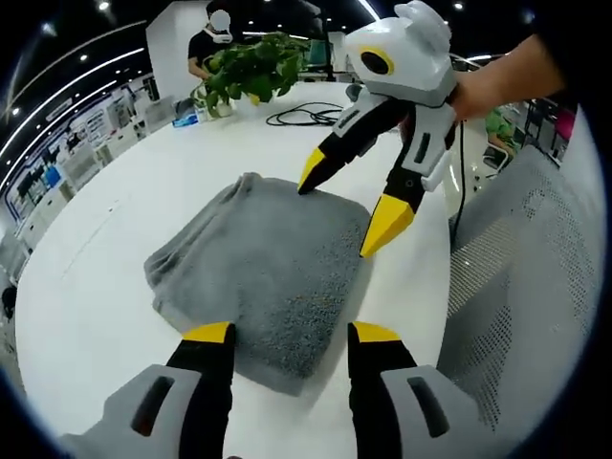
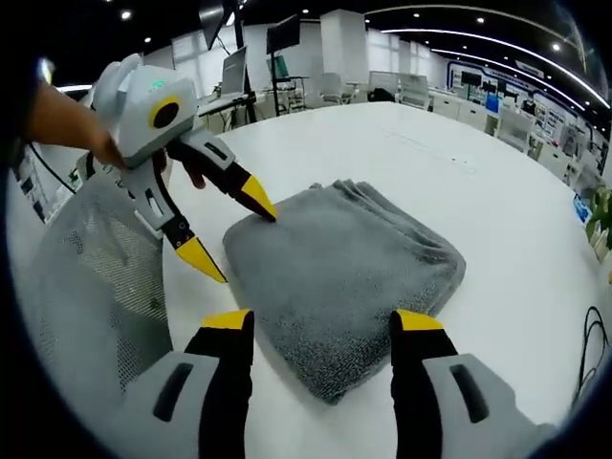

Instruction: Fold the towel on the table until its edges align and the towel forms a compact rectangular stack.

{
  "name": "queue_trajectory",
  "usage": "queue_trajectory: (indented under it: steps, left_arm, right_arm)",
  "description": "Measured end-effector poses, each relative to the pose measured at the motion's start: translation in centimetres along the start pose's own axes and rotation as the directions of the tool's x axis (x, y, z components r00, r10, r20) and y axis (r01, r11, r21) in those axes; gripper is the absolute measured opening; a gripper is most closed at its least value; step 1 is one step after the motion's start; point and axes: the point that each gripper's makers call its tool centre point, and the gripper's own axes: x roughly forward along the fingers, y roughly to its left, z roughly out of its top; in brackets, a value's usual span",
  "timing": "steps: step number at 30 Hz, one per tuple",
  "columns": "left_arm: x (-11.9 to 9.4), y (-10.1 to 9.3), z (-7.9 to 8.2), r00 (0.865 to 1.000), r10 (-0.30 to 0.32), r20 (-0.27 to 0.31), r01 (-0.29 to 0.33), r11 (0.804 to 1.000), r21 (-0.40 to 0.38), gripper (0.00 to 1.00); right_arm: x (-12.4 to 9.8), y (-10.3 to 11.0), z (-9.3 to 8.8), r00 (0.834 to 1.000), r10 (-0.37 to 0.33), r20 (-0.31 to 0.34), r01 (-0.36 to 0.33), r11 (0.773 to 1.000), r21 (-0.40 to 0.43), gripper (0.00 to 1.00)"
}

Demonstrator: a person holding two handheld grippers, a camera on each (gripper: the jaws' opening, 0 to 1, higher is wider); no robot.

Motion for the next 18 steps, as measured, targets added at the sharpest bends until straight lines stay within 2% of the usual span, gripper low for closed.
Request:
queue_trajectory:
  steps: [3, 6, 10, 13, 15, 18]
  left_arm:
    - [0.2, 0.2, -0.4, 1.0, 0.007, -0.014, -0.006, 1.0, 0.013, 0.49]
    - [0.4, 0.5, -0.8, 0.999, 0.026, -0.04, -0.024, 0.999, 0.042, 0.48]
    - [0.4, 1.0, -0.6, 0.998, 0.058, -0.036, -0.056, 0.997, 0.05, 0.5]
    - [0.3, 1.5, -0.7, 0.995, 0.095, -0.026, -0.094, 0.995, 0.041, 0.62]
    - [0.3, 1.9, -1.3, 0.993, 0.115, -0.035, -0.115, 0.993, 0.022, 0.72]
    - [0.2, 2.9, -2.5, 0.987, 0.152, -0.059, -0.153, 0.988, -0.005, 0.76]
  right_arm:
    - [0.2, -0.1, -0.9, 0.999, -0.016, -0.034, 0.015, 0.999, -0.028, 0.55]
    - [0.4, -0.4, -1.4, 0.999, -0.032, -0.038, 0.03, 0.998, -0.063, 0.54]
    - [-0.2, -0.5, -0.7, 0.997, -0.068, -0.026, 0.065, 0.994, -0.083, 0.54]
    - [-0.5, -1.3, -0.6, 0.992, -0.123, -0.007, 0.122, 0.989, -0.082, 0.62]
    - [-0.5, -1.9, -0.4, 0.988, -0.15, 0.023, 0.151, 0.987, -0.061, 0.65]
    - [0.0, -1.8, -1.8, 0.99, -0.139, -0.01, 0.139, 0.99, 0.036, 0.69]
